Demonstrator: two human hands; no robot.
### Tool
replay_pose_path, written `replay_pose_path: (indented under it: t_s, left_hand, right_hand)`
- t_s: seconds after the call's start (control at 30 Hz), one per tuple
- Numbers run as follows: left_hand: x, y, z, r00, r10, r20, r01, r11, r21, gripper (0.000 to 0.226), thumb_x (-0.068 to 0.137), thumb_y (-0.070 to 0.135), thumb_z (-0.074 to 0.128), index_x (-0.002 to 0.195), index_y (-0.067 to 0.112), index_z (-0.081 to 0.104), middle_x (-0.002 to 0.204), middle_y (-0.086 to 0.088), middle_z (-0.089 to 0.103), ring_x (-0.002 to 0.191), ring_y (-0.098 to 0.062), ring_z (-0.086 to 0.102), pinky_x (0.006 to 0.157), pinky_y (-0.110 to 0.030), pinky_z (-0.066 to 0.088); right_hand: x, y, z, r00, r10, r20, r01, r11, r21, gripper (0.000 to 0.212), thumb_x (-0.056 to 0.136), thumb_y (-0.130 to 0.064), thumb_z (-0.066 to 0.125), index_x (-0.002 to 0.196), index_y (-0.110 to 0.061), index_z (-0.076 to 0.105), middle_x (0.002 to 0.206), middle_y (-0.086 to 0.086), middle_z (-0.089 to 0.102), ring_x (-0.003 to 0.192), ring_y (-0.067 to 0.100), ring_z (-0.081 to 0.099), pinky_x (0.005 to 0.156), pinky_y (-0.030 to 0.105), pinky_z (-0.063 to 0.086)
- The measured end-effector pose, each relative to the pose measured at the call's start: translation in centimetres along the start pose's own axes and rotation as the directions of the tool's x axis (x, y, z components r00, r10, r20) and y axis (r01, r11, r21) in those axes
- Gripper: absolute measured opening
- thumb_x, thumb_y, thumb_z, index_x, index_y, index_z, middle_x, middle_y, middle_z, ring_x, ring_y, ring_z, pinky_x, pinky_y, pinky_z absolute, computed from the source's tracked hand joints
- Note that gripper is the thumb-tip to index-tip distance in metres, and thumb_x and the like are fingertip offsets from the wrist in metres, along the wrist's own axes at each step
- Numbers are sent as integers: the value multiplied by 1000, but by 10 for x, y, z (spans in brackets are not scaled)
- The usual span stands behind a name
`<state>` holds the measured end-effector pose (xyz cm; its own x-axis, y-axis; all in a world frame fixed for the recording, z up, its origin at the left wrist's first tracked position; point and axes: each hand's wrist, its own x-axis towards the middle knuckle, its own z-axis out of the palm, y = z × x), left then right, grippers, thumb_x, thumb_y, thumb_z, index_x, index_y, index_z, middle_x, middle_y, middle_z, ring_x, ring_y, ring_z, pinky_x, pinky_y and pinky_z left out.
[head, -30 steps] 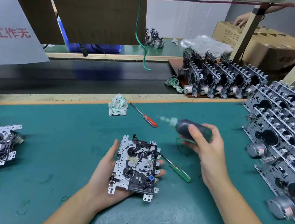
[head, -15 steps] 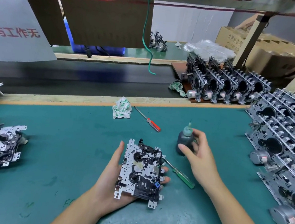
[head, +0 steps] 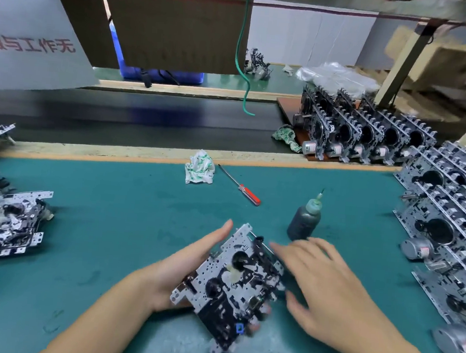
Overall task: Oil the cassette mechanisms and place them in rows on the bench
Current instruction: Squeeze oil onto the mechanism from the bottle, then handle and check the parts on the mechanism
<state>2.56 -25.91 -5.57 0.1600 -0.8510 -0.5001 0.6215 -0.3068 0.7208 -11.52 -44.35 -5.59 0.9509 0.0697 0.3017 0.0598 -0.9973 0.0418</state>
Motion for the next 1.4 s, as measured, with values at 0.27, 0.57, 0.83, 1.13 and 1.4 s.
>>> replay_pose_path:
  t_s: [0.27,0.57,0.83,1.13,1.4]
  left_hand:
    - [14,29,-1,987,-62,-148,125,877,464,52,55,83,43,96,53,50,95,36,58,96,11,57,88,-9,41]
    - [-16,4,0,561,761,-326,453,48,890,89,69,86,-4,62,19,54,53,3,54,58,-19,54,49,-28,31]
    - [-41,-55,22,563,766,-311,532,-47,846,98,33,99,-14,82,36,44,77,14,62,75,1,62,56,-21,35]
    - [-26,-58,25,428,890,-155,364,-13,931,61,54,80,42,44,22,29,29,-2,38,25,-16,42,34,-19,22]
    - [-26,-63,8,515,852,-98,257,-45,965,64,53,85,45,46,21,46,36,11,43,32,-6,43,33,-20,33]
  right_hand:
    - [-14,-6,13,997,-9,-71,11,1000,29,59,76,-70,47,81,-15,67,84,-7,65,82,17,62,90,29,38]
    - [-23,-9,22,975,97,-199,-79,992,98,55,73,-70,57,63,-16,61,72,-6,58,74,19,56,82,31,39]
    - [-23,-11,27,970,86,-227,-63,992,107,47,71,-60,64,70,-14,62,72,-6,55,75,19,52,79,28,38]
    - [-22,-13,30,955,94,-280,-47,984,170,47,75,-57,60,58,-14,50,61,-5,46,62,19,44,69,25,35]
    - [-26,-11,31,959,74,-272,-33,988,152,49,73,-59,63,57,-14,53,60,-6,49,62,19,48,73,29,39]
